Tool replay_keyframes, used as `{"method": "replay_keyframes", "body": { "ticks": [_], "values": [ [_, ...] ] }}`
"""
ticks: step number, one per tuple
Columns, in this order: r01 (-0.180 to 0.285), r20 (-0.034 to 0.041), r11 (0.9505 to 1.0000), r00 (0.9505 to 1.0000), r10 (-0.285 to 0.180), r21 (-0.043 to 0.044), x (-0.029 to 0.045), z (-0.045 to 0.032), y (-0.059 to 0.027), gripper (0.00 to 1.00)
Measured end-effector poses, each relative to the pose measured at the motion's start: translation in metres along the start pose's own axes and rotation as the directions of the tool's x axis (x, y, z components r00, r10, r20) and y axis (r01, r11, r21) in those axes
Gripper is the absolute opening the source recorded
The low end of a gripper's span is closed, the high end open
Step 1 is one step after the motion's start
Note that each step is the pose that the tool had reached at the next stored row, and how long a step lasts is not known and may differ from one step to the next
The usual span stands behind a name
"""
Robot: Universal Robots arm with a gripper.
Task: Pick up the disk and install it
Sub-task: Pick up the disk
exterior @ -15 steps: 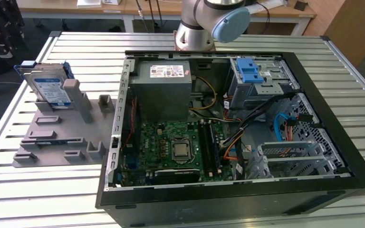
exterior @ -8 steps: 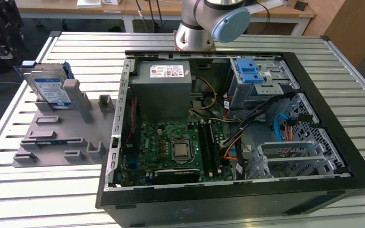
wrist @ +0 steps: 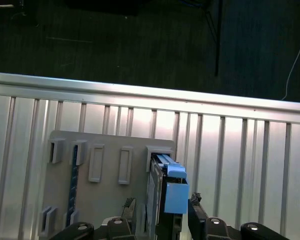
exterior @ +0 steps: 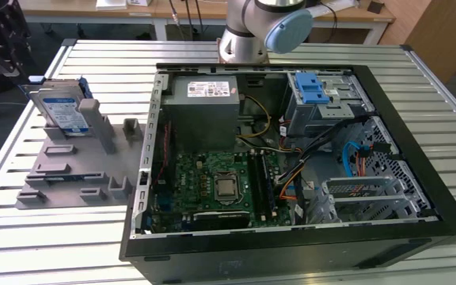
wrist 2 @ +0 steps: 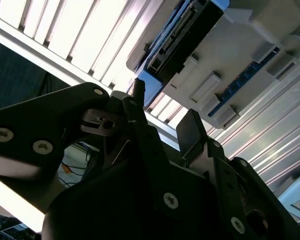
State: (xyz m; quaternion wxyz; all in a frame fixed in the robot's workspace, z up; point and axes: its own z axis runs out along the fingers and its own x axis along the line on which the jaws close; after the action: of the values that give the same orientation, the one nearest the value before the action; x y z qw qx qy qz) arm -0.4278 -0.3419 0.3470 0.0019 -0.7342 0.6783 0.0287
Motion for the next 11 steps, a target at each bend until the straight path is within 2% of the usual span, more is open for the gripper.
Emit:
{"method": "replay_keyframes", "body": {
  "ticks": [5, 6, 11],
  "values": [
    [-0.016, 0.0009, 0.9999, 0.9999, 0.016, 0.0007, -0.0025, 0.0058, -0.0004, 0.54],
    [-0.020, 0.0011, 0.9998, 0.9998, 0.020, 0.0009, -0.0032, 0.0069, -0.0005, 0.60],
    [-0.043, 0.0020, 0.9991, 0.9991, 0.043, 0.0020, -0.0067, 0.0125, -0.0008, 0.60]
  ]
}}
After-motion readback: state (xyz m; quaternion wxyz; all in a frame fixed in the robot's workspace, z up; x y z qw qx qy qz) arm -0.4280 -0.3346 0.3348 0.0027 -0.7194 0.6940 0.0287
